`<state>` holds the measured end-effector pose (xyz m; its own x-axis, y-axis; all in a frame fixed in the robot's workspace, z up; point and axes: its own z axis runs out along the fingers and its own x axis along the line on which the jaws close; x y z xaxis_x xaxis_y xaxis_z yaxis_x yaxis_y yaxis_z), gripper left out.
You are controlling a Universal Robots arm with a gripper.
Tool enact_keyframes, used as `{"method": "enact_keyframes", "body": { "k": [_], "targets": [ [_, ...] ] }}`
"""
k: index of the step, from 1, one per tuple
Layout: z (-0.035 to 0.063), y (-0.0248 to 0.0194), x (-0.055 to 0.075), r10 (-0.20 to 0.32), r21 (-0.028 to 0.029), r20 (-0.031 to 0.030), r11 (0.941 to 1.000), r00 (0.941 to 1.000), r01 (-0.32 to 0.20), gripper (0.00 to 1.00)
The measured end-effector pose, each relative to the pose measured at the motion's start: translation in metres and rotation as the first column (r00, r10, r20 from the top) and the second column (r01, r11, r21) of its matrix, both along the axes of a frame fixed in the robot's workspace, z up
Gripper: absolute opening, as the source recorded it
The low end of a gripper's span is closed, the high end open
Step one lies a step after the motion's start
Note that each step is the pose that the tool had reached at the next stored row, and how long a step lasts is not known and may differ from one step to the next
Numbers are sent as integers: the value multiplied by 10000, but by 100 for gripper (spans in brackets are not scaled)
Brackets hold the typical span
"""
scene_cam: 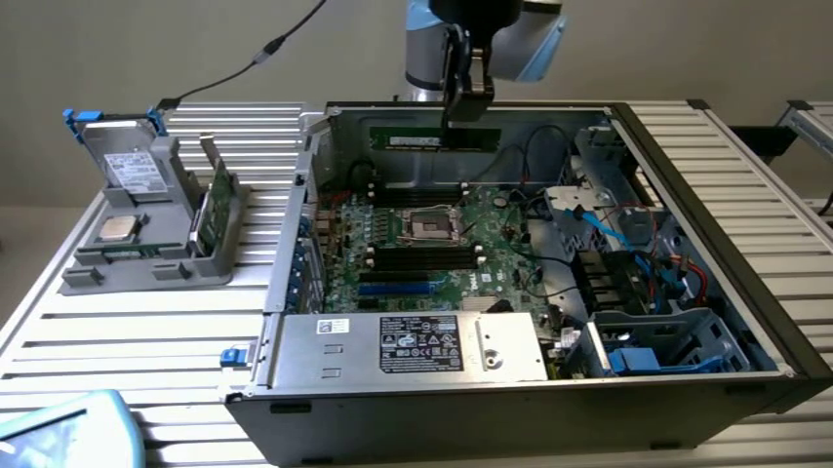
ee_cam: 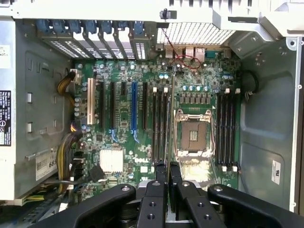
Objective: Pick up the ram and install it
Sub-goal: 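Insert the ram into the slot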
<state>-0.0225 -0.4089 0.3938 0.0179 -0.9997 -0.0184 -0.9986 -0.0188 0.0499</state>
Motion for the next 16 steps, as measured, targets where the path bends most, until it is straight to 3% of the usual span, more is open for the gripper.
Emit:
{"method": "enact_keyframes", "body": {
  "k": [5, 9, 10, 11, 13, 14, 16],
  "targets": [
    [-66, 36, -15, 244, -7, 7, 9997, 9997, -244, 14],
    [-122, 110, -24, 273, -52, 15, 9996, 9996, -272, 14],
    [-131, 131, -25, 272, -89, 16, 9996, 9996, -272, 14],
    [-138, 150, -25, 273, -165, 15, 9995, 9996, -273, 14],
    [-145, 164, -25, 273, -359, 14, 9990, 9996, -272, 14],
    [-145, 164, -24, 274, -411, 10, 9988, 9996, -273, 14],
    [-144, 164, -24, 273, -413, 5, 9988, 9996, -273, 14]
  ]
}}
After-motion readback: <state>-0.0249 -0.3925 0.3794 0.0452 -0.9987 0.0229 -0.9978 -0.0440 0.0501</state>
